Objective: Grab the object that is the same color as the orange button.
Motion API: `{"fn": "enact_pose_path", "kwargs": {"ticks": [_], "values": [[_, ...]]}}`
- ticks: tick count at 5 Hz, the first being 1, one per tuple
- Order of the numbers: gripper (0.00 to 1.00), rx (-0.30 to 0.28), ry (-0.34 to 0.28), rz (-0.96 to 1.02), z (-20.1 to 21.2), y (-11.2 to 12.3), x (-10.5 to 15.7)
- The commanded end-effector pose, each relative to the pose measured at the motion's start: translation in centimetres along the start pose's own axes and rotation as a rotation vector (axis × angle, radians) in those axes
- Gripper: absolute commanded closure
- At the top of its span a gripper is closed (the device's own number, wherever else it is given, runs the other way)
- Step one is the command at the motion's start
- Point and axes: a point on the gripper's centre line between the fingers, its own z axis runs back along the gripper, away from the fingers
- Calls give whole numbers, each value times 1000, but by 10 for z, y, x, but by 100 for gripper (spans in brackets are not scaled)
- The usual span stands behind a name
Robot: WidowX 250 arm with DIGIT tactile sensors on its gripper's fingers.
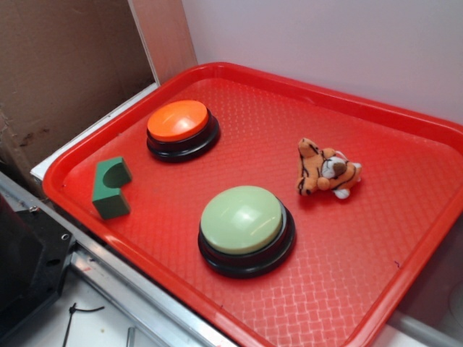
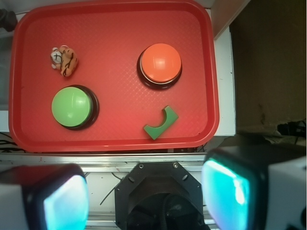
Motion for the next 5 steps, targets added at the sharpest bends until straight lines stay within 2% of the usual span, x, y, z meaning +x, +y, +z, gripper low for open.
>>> {"fn": "enact_pose_path", "kwargs": {"ticks": [1, 3, 4, 5], "values": [[0, 0, 0, 0, 0, 0, 0], [0, 18, -32, -148, -11, -2, 14], [0, 50, -48, -250, -33, -9, 34], [0, -34, -118, -432, -62, -28, 62]]}}
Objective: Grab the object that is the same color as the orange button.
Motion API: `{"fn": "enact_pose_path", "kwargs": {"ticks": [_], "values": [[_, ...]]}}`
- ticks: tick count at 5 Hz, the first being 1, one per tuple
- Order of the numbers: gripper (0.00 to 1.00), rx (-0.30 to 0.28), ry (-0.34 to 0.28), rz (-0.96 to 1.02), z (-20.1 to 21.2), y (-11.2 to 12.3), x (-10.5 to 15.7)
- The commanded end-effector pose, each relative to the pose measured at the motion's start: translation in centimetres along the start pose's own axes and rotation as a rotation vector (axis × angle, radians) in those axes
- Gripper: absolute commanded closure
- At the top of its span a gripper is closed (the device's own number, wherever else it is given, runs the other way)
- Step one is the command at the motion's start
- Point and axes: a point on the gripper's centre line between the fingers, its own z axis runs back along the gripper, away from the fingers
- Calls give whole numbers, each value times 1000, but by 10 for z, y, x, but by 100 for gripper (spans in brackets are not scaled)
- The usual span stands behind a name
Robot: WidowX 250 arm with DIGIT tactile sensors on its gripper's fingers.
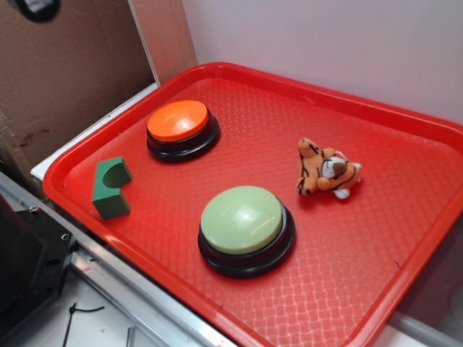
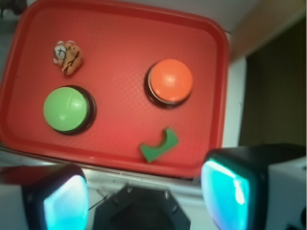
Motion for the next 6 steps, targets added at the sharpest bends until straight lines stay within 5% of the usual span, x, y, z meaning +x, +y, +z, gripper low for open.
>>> {"fn": "enact_pose_path", "kwargs": {"ticks": [1, 2, 3, 6], "values": [[0, -70, -170, -314, -51, -33, 63], [0, -104, -220, -391, -77, -53, 84], [0, -105, -205, -437, -101, -66, 97], [0, -50, -72, -469, -166, -97, 132]]}}
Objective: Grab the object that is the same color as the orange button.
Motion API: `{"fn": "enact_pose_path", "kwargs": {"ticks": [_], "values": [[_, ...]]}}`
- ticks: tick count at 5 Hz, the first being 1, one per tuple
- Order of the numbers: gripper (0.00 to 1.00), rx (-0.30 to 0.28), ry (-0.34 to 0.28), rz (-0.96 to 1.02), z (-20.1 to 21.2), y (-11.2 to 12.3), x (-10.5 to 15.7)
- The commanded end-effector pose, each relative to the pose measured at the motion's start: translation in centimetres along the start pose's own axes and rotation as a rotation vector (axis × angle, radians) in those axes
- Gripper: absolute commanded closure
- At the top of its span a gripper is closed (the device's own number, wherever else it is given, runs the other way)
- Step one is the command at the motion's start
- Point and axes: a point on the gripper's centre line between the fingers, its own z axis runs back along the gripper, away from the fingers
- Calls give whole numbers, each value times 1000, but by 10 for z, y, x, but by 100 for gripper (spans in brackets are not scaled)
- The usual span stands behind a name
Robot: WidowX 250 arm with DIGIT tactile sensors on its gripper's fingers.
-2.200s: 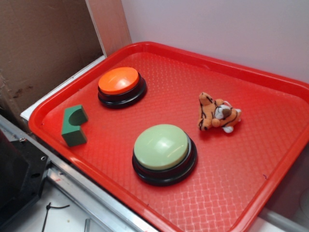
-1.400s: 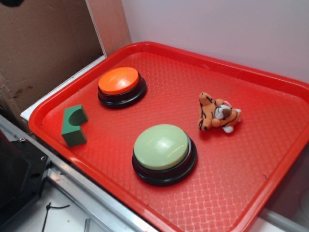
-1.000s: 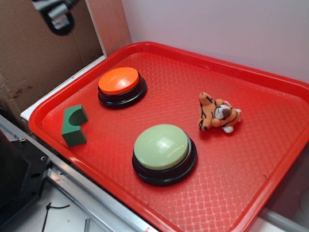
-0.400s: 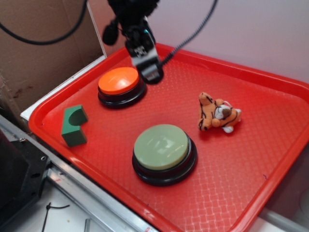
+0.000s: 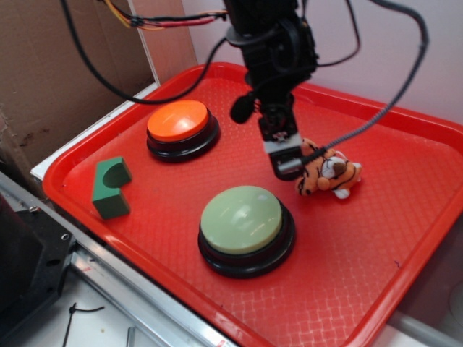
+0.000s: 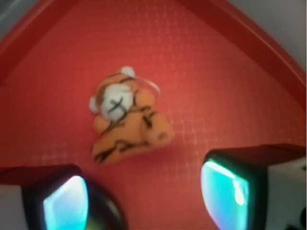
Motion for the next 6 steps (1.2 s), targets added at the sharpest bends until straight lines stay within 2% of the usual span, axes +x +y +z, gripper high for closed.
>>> {"fn": "enact_pose_path", "kwargs": {"ticks": [1, 2, 3, 4, 5, 6], "values": [[0, 23, 20, -1, -20, 2, 24], [0, 31, 48, 9, -30, 1, 26], [27, 22, 49, 14, -34, -2, 27], [100, 36, 38, 37, -28, -1, 24], [100, 7, 88, 167, -3, 9, 15], [100, 23, 90, 313, 43, 18, -3]]}}
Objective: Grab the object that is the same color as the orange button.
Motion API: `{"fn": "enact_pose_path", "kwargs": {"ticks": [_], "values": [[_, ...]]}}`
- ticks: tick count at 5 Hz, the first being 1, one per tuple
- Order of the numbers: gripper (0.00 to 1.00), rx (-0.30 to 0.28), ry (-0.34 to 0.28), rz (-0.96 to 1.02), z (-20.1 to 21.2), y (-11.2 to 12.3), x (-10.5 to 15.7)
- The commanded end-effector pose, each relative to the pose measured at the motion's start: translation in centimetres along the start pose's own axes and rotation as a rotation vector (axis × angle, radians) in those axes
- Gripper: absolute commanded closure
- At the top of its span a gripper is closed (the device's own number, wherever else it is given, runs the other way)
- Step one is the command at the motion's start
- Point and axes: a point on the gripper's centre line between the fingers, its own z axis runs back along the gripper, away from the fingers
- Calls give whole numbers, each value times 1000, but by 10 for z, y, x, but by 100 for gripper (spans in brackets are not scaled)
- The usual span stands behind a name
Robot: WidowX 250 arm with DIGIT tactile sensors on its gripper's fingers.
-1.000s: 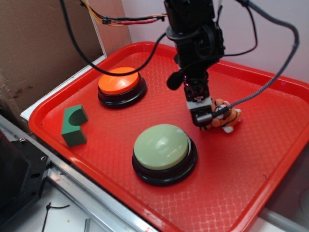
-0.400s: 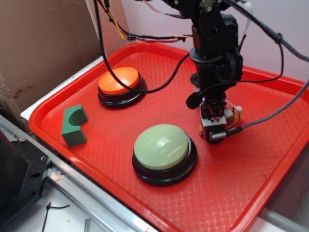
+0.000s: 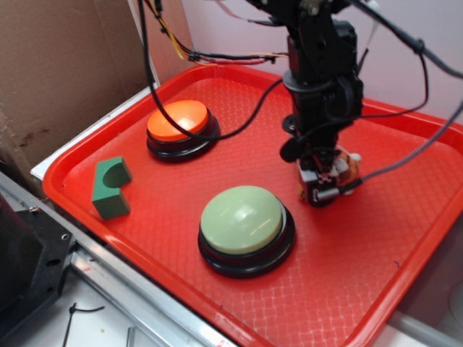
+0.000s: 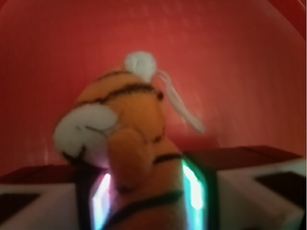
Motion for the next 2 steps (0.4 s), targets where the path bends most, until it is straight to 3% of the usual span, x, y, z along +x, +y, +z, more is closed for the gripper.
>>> {"fn": "enact_pose_path", "kwargs": {"ticks": [1, 2], "values": [[100, -43, -86, 316, 108, 25, -49], [100, -52, -114, 378, 131, 31, -77]]}}
